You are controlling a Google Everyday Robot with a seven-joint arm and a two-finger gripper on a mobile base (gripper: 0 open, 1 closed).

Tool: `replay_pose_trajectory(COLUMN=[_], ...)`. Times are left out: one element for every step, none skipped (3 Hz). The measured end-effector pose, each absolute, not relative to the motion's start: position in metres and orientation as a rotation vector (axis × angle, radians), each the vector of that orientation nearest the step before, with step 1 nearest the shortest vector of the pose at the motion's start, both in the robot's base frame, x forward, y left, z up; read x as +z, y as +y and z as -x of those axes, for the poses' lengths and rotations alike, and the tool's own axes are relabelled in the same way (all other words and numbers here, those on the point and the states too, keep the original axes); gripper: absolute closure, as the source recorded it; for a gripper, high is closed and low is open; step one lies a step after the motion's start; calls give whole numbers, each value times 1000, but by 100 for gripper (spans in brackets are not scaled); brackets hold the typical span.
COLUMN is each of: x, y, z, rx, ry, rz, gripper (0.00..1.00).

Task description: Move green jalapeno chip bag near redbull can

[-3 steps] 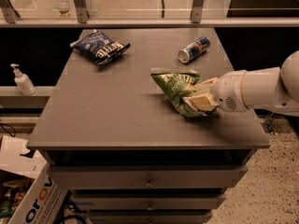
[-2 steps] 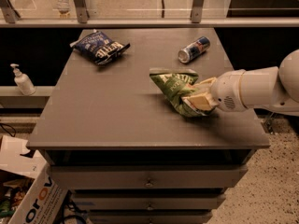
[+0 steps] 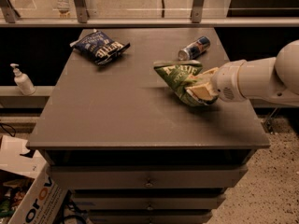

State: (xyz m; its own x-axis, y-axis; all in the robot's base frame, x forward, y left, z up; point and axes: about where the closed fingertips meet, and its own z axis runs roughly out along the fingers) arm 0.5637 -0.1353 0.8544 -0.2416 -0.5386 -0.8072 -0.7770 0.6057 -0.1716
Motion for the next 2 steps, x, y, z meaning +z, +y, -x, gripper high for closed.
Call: replay_pose_trajectory(x=[868,872], y=[-161,-184], z=[-598,-621], rx=[193,67], ry=[1899,1891], rz=[1034,1042], gripper=[100,100])
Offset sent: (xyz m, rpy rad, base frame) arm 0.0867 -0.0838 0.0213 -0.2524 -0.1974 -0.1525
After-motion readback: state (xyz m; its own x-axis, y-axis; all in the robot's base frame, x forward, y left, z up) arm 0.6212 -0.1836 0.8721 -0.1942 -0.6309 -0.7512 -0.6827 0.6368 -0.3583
